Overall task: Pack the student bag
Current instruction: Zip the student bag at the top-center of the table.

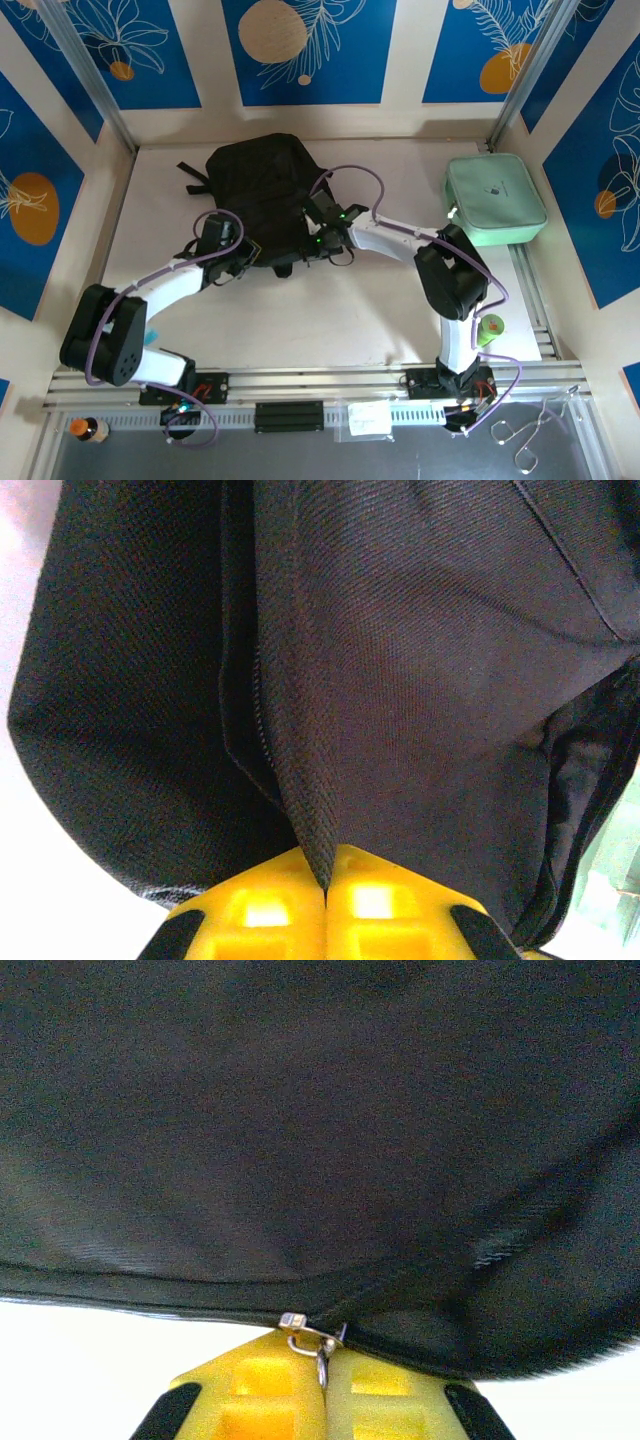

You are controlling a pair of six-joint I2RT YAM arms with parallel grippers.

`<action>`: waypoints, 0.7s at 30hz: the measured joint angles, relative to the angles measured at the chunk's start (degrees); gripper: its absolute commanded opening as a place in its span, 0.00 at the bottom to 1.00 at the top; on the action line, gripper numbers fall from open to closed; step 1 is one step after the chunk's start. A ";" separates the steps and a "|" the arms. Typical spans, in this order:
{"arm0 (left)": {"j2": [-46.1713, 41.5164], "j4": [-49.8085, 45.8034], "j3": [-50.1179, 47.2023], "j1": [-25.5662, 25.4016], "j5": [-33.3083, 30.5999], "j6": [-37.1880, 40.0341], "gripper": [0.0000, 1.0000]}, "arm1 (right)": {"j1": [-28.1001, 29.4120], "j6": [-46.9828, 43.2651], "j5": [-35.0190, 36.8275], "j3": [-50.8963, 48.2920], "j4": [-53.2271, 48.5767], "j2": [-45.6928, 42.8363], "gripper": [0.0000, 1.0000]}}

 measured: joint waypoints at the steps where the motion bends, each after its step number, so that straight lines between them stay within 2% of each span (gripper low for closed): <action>1: 0.00 -0.11 0.00 0.00 -0.02 0.42 0.00 | -0.59 0.04 0.39 -0.39 0.02 -0.39 0.00; 8: -0.09 -2.89 2.25 0.02 0.83 5.99 0.00 | -4.74 -2.25 0.42 -1.75 0.42 -1.53 0.00; 14: 1.07 -9.86 8.26 0.04 1.79 14.99 0.00 | -4.96 -4.72 0.42 -2.56 0.57 -3.32 0.00; 21: 6.64 -16.83 15.26 0.04 4.96 23.96 0.00 | -3.06 -4.74 -1.46 -13.62 4.46 -10.62 0.00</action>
